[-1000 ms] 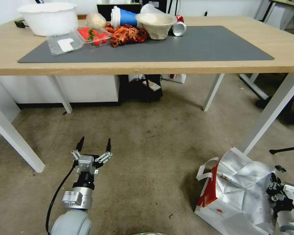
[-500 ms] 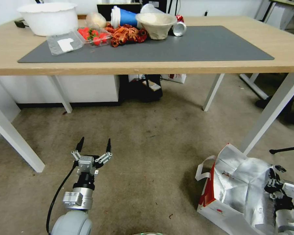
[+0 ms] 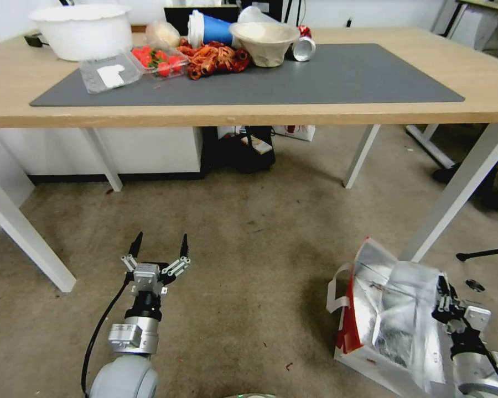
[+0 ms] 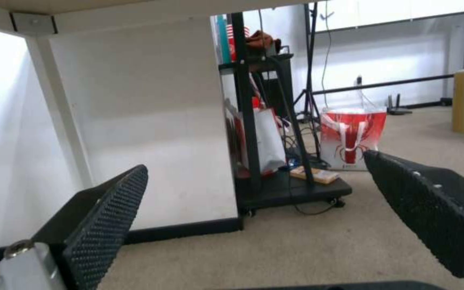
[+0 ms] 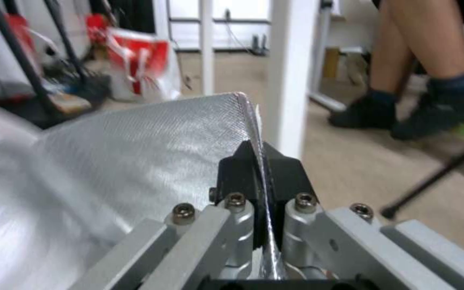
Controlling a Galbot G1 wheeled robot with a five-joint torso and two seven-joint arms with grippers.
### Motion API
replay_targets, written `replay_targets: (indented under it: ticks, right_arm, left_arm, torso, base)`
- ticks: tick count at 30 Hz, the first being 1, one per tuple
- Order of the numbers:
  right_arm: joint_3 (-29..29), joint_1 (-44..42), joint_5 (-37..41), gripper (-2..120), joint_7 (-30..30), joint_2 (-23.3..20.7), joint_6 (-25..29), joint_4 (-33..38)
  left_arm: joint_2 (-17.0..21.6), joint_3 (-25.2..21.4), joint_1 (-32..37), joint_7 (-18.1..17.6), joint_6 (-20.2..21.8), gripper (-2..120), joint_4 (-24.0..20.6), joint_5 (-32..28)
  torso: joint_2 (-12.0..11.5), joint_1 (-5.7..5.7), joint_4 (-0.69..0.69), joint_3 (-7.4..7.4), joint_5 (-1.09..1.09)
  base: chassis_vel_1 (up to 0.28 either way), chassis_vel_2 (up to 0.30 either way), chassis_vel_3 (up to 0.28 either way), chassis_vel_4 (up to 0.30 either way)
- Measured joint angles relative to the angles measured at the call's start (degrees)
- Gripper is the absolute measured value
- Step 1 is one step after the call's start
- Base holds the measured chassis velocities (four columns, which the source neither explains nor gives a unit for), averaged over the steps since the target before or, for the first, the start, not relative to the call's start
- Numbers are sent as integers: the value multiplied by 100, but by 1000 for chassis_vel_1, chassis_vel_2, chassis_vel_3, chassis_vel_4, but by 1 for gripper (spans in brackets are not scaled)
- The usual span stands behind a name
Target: Pick up the food delivery bag from the floor and place it on the table.
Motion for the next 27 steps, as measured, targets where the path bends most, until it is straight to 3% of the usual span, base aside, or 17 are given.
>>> replay_targets:
  ticks: [15, 27]
  right_arm:
    - [-210, -170, 20, 0, -313, -101, -45, 860]
    - [-285, -227, 221, 0, -786, -131, -47, 1130]
  left_arm:
    - [-171, -39, 7, -41, -29, 100, 45, 49]
    - [-192, -66, 6, -84, -51, 100, 65, 40]
  torso:
    - [0, 0, 0, 0, 1]
    - [0, 0, 0, 0, 1]
  base:
    - [0, 0, 0, 0]
    - [0, 0, 0, 0]
